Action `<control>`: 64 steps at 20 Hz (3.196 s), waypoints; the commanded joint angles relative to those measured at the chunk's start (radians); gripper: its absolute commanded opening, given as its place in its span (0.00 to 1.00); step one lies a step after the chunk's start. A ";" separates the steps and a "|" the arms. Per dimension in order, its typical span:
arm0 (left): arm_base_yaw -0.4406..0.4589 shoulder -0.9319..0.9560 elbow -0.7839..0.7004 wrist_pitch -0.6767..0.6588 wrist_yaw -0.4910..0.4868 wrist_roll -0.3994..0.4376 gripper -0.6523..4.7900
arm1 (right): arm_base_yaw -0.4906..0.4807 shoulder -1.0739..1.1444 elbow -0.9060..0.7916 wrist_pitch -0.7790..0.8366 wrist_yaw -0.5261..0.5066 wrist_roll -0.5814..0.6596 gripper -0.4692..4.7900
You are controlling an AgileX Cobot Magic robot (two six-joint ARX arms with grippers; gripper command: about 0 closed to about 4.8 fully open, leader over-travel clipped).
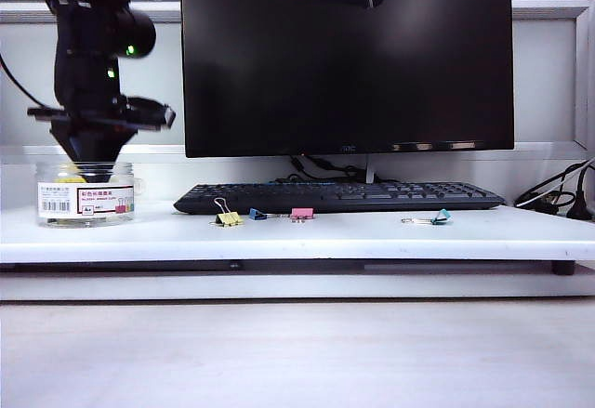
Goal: Take the clips out of the round transparent plastic box and place them on the table.
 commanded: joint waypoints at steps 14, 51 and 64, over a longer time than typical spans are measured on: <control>-0.001 -0.008 0.003 -0.084 -0.003 0.216 0.32 | 0.001 -0.004 0.005 0.002 -0.004 0.001 0.49; -0.008 -0.008 0.011 -0.037 -0.027 0.300 0.11 | 0.001 0.014 0.005 0.002 -0.003 0.001 0.49; -0.008 -0.008 0.010 -0.028 0.069 0.697 0.11 | 0.001 0.014 0.005 0.001 -0.004 0.001 0.49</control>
